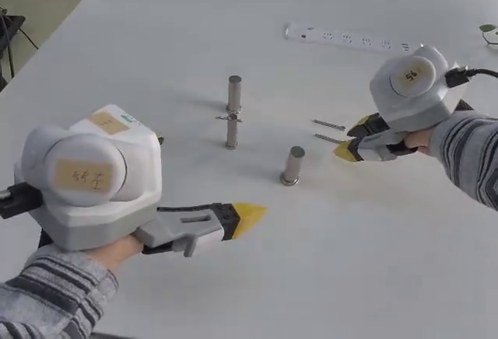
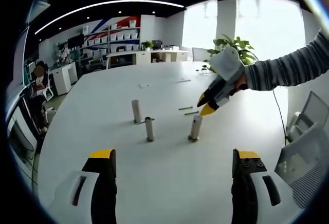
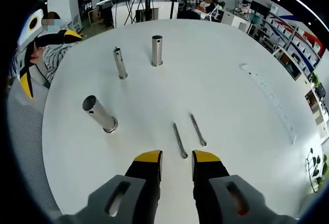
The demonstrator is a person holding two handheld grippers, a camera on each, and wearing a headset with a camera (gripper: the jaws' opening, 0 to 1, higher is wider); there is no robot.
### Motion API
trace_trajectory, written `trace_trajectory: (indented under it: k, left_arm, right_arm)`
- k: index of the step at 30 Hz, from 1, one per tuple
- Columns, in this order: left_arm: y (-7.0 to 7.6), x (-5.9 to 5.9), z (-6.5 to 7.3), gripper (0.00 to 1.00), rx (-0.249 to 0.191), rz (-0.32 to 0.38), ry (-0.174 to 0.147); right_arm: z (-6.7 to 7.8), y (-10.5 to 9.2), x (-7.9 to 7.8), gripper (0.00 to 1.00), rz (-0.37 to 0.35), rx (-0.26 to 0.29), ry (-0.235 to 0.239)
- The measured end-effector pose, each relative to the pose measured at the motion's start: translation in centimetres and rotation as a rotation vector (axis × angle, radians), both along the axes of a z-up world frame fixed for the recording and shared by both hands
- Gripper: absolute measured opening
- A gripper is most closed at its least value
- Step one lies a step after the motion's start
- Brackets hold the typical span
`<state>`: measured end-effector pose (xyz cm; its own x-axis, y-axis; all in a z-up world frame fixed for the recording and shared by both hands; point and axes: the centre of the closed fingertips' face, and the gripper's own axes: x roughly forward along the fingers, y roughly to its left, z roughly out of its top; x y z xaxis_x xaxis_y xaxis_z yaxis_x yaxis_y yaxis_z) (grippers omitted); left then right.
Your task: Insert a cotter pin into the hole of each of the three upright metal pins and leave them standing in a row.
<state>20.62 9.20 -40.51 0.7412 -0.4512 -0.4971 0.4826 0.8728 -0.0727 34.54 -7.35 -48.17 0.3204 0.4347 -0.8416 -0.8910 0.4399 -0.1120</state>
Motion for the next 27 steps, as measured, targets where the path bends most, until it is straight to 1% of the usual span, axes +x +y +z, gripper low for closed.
trace_trajectory:
  k: [1,2,4,7,9,12,14,16,19,20,22,25,27]
  left_arm:
    - [0.0,0.1,0.0,0.93,0.001,0.001,0.001]
    - [0.0,0.1,-0.1,0.93,0.004,0.002,0.003]
    - [0.0,0.2,-0.3,0.93,0.005,0.000,0.008]
    - [0.0,0.2,-0.5,0.92,0.006,-0.002,0.015]
    - [0.0,0.2,-0.6,0.92,0.006,-0.003,0.018]
    - [0.0,0.2,-0.8,0.92,0.008,-0.005,0.021]
    - [0.0,0.2,-0.8,0.92,0.010,-0.007,0.021]
    - [0.0,0.3,-0.8,0.91,0.009,-0.009,0.021]
    - [0.1,0.3,-0.8,0.91,0.012,-0.012,0.023]
    - [0.1,0.3,-0.9,0.91,0.013,-0.013,0.024]
    - [0.1,0.3,-0.9,0.90,0.011,-0.015,0.024]
    - [-0.1,0.3,-0.8,0.90,0.002,-0.018,0.025]
    - [-0.1,0.3,-0.8,0.90,0.001,-0.021,0.025]
  right_arm:
    - [-0.2,-0.1,0.5,0.18,0.004,-0.007,0.006]
    - [-0.3,-0.1,0.6,0.17,0.017,-0.017,0.008]
    - [-0.4,-0.2,0.5,0.15,0.027,-0.030,0.019]
    - [-0.6,-0.3,0.6,0.13,0.021,-0.038,0.037]
    - [-0.7,-0.3,0.5,0.11,0.036,-0.050,0.046]
    - [-0.9,-0.3,0.3,0.09,0.041,-0.050,0.079]
    - [-1.0,-0.4,0.2,0.06,0.047,-0.061,0.087]
    - [-1.1,-0.4,0.2,0.05,0.072,-0.073,0.078]
    - [-1.1,-0.3,0.1,0.03,0.069,-0.061,0.104]
    - [-1.1,-0.3,0.0,0.02,0.074,-0.065,0.104]
    - [-1.1,-0.3,0.0,0.01,0.106,-0.080,0.096]
    - [-1.2,-0.2,0.0,0.00,0.110,-0.088,0.100]
    - [-1.2,-0.1,-0.2,0.00,0.144,-0.107,0.085]
